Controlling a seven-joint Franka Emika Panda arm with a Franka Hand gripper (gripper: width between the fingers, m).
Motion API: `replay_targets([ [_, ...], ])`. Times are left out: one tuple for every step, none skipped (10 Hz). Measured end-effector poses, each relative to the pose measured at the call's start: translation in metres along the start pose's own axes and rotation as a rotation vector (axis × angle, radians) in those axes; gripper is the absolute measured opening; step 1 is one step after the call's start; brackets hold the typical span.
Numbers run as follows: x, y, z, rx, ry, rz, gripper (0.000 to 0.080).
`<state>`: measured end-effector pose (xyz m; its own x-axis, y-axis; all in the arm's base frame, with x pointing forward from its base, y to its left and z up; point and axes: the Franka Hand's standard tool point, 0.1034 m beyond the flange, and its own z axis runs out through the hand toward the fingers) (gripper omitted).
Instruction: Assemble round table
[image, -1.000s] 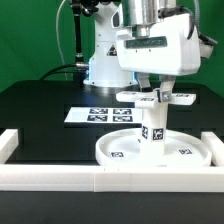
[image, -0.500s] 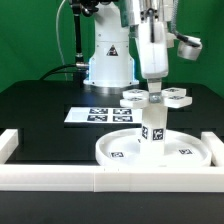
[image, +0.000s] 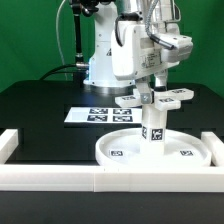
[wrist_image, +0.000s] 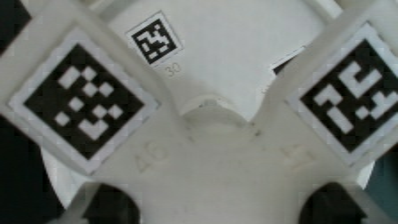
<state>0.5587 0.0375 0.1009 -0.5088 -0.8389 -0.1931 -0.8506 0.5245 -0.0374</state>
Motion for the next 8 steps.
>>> replay_targets([
  [-0.002,0.002,0.001,-0.003,-0.010,0.030,0.0442],
  [-0.003,0.003,0.001,-0.005,-0.013,0.016,0.0539],
  [-0.004,0.002,-0.001,-0.002,-0.018,-0.002,0.0615],
  [-0.008,0.001,-0.011,0.007,-0.041,-0.012,0.0640],
  [-0.012,0.001,-0.022,0.016,-0.060,-0.032,0.0640],
  [-0.015,0.000,-0.029,0.024,-0.073,-0.059,0.0648],
  [-0.013,0.001,-0.025,0.020,-0.068,-0.059,0.0648],
  [-0.013,0.001,-0.025,0.019,-0.067,-0.080,0.0649],
])
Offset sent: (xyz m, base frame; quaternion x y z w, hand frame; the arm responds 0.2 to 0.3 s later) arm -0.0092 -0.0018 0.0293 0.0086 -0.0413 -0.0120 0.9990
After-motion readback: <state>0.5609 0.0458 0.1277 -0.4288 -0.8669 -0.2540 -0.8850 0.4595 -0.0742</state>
